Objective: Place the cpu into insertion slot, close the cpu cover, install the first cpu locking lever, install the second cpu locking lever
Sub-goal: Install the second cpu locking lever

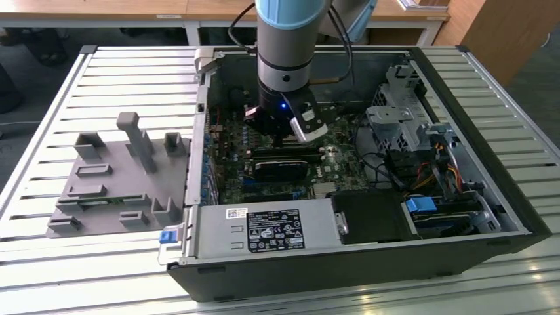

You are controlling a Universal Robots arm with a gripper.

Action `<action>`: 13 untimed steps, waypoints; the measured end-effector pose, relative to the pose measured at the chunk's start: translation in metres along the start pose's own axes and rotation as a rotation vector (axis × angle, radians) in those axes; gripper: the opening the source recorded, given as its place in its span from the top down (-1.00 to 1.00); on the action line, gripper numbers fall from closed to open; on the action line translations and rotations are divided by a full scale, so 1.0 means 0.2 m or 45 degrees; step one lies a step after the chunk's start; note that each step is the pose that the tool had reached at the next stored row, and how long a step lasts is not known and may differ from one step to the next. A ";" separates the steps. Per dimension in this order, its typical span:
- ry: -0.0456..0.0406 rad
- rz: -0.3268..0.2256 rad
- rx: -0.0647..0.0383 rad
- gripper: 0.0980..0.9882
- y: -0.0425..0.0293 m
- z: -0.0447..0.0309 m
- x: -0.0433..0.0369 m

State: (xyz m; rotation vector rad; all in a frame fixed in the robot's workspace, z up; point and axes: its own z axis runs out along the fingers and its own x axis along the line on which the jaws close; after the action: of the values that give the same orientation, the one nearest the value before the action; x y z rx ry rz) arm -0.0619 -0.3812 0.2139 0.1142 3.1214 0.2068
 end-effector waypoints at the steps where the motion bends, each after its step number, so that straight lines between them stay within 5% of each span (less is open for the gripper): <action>1: 0.000 0.000 0.000 0.98 -0.001 0.006 0.002; 13: 0.005 0.001 -0.072 0.98 -0.061 0.010 0.034</action>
State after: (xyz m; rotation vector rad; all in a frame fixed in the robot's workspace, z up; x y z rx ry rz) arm -0.0695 -0.3926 0.2103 0.1147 3.1163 0.2957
